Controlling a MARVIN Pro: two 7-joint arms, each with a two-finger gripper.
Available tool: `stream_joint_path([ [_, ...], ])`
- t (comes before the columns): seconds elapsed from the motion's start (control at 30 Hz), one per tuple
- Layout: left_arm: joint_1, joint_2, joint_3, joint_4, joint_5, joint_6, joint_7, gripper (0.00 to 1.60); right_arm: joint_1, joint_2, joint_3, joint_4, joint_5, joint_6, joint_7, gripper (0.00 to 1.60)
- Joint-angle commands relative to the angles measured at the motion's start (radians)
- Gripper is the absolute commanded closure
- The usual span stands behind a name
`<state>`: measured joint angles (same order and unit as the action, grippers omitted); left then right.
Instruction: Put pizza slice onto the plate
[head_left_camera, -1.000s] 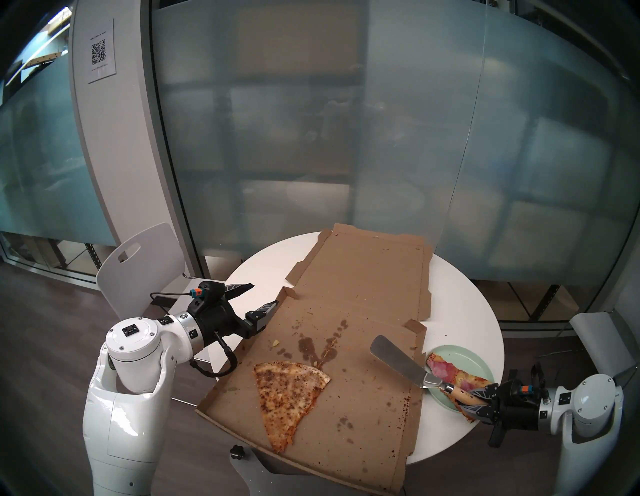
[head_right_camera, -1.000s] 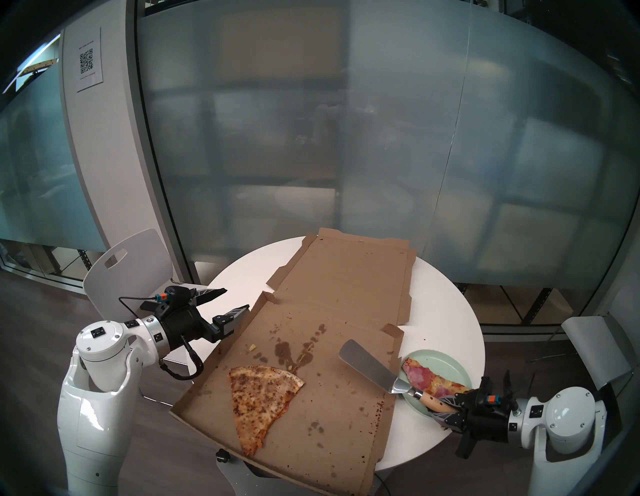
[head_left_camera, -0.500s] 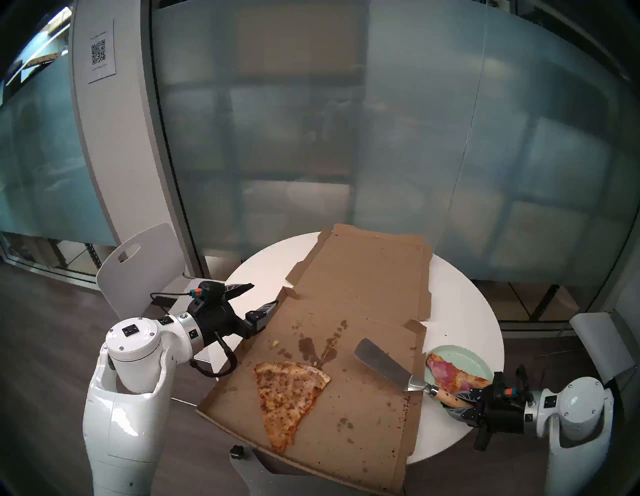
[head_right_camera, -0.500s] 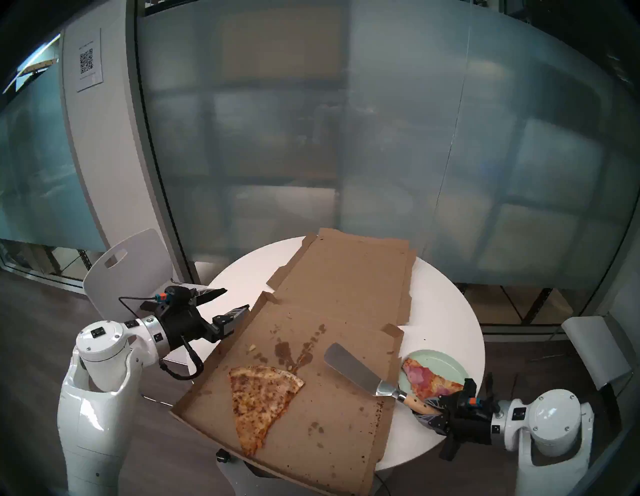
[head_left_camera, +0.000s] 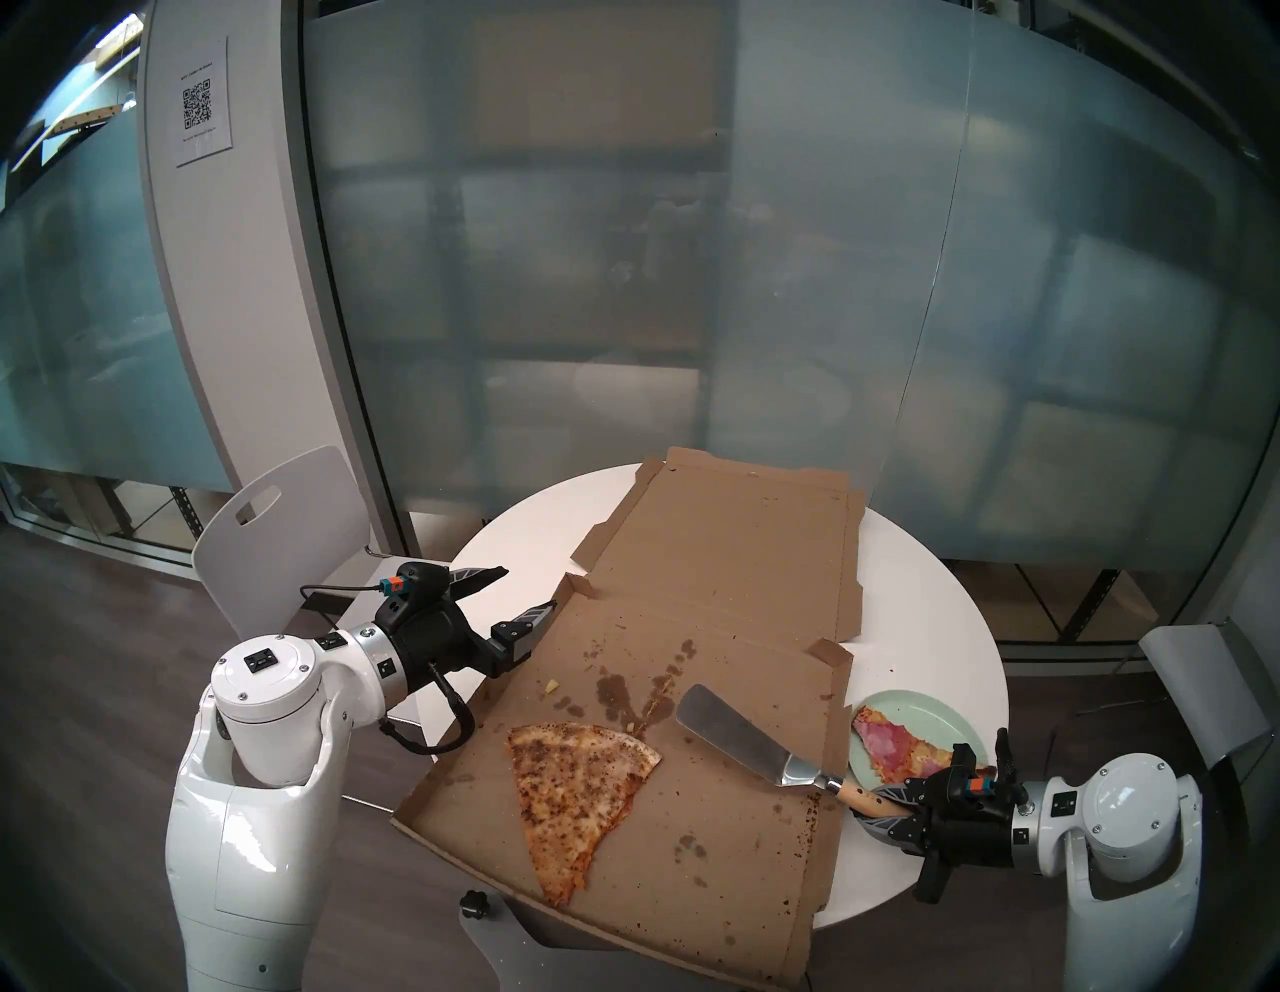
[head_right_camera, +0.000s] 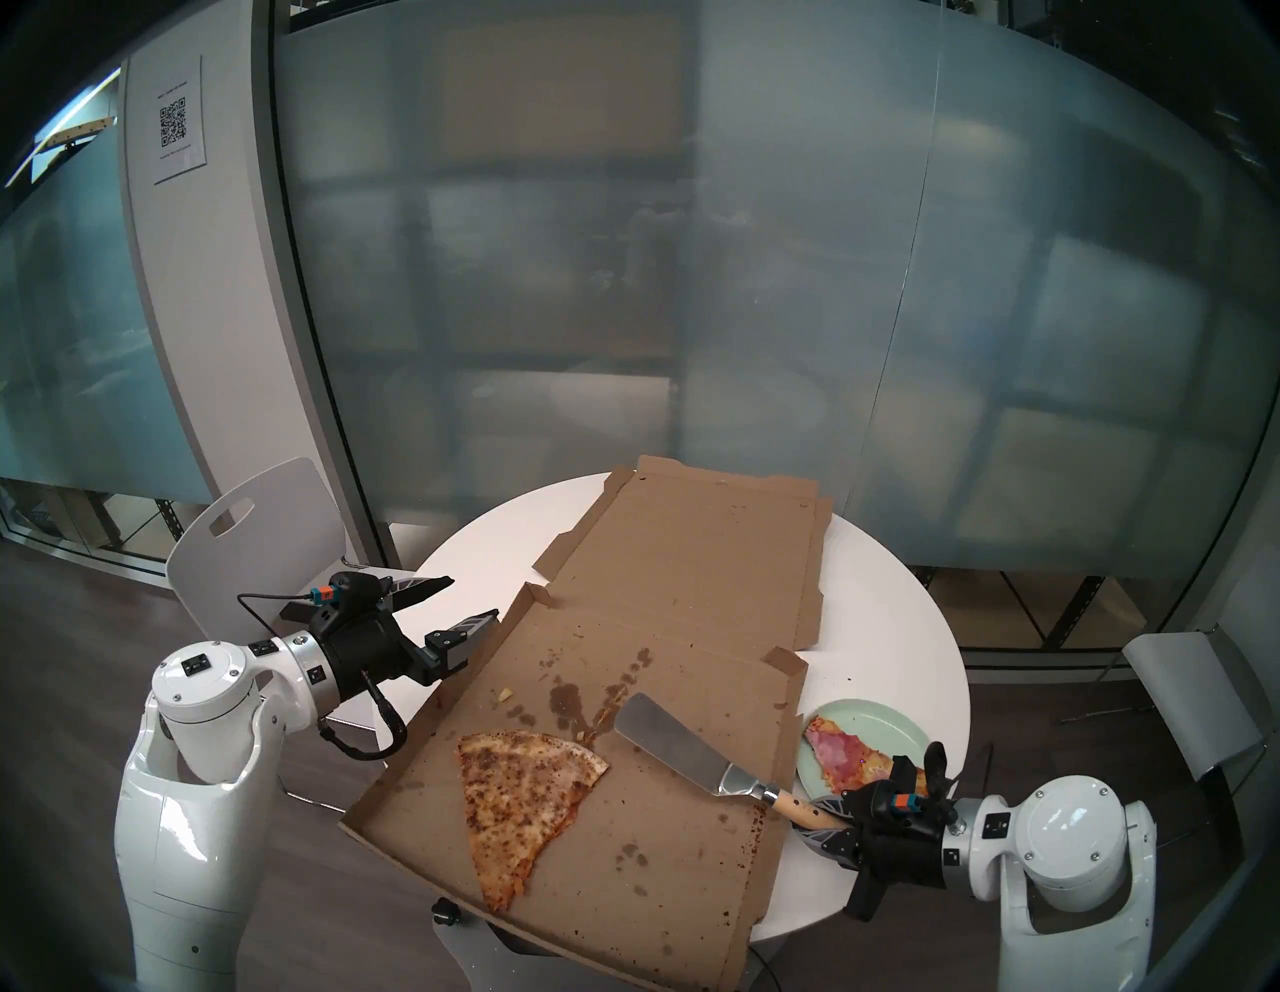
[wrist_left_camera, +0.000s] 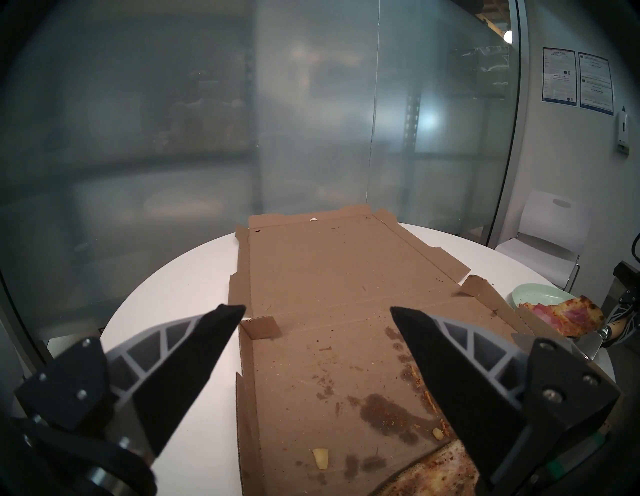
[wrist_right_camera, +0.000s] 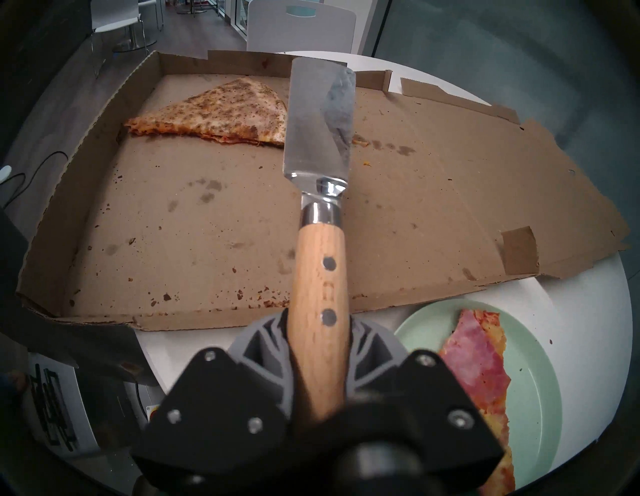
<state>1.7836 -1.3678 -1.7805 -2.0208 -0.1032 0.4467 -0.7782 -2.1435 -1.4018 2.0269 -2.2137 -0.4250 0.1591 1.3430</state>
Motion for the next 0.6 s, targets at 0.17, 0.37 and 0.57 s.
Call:
stream_joint_path([
  [0.17,-0.003,0.002,0.001,-0.02,0.0,-0.004,-0.003,0.0,0.05,-0.008,-0.102,-0.013,-0.043,0.019,-0.018,1.6],
  [0.37,-0.003,0.002,0.001,-0.02,0.001,-0.004,-0.003,0.0,0.073,-0.008,-0.151,-0.001,-0.078,0.031,-0.026,1.6],
  [0.57,-0.003,0.002,0.001,-0.02,0.001,-0.004,-0.003,0.0,0.098,-0.008,-0.212,0.004,-0.115,0.044,-0.032,1.6],
])
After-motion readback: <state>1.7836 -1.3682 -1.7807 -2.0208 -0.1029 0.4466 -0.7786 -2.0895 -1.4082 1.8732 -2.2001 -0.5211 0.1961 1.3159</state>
